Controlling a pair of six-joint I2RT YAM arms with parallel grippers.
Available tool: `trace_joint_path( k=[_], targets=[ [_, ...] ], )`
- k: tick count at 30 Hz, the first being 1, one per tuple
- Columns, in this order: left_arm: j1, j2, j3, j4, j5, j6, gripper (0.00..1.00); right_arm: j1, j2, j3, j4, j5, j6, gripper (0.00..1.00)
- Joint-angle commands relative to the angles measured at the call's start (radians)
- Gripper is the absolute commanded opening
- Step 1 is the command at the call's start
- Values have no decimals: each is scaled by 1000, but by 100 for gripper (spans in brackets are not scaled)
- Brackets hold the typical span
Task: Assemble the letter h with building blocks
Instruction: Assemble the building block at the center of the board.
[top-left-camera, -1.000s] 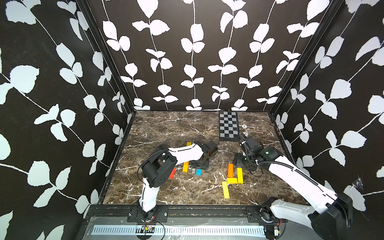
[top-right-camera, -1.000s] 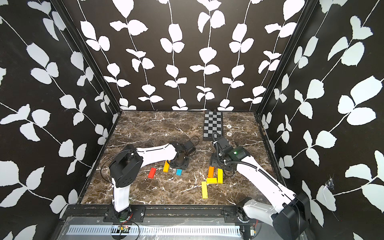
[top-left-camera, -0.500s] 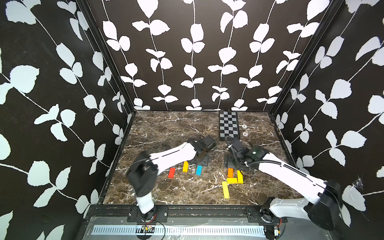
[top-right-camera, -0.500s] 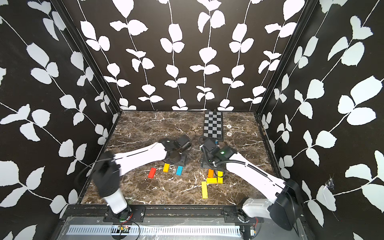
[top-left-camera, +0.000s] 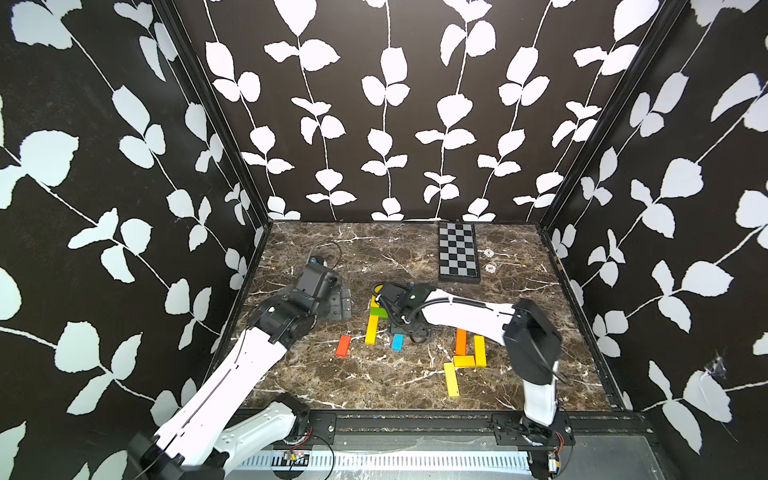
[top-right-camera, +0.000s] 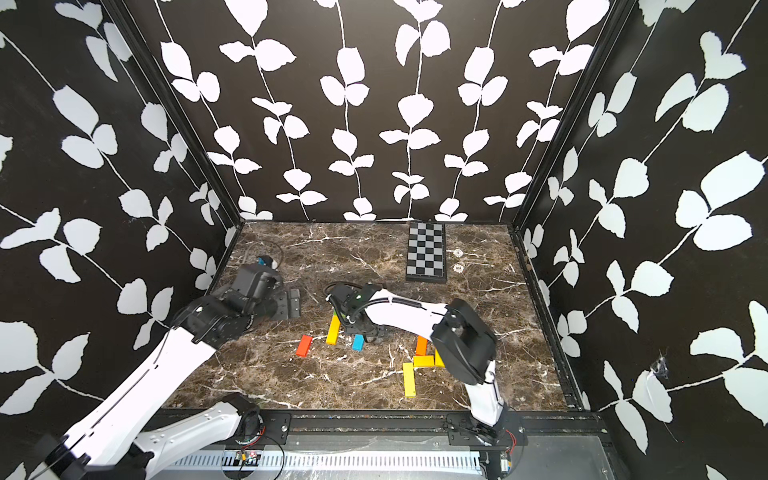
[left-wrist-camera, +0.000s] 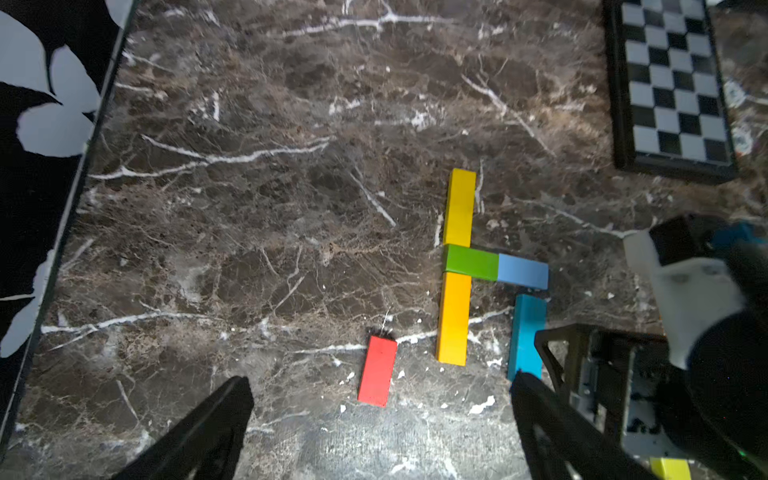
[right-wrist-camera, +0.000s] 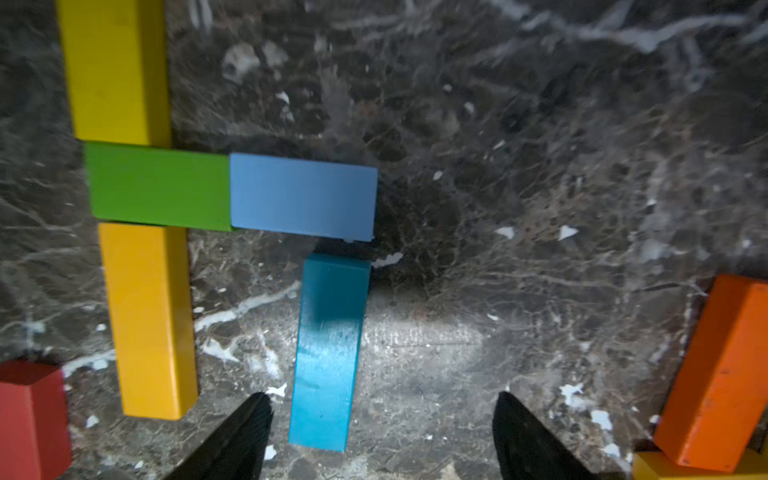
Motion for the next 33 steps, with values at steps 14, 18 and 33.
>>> trace_joint_path(
  k=[14,18,33],
  targets=[
    [91,24,-104,83,164,48,90,-1,121,86,-7,-78,47,58],
    [107,39,-119,102,191,52,87,-4,150,119,-23,-76,36,50],
    [131,59,-144,127,216,62,84,-42,176,125,-28,-90,1,34]
  ],
)
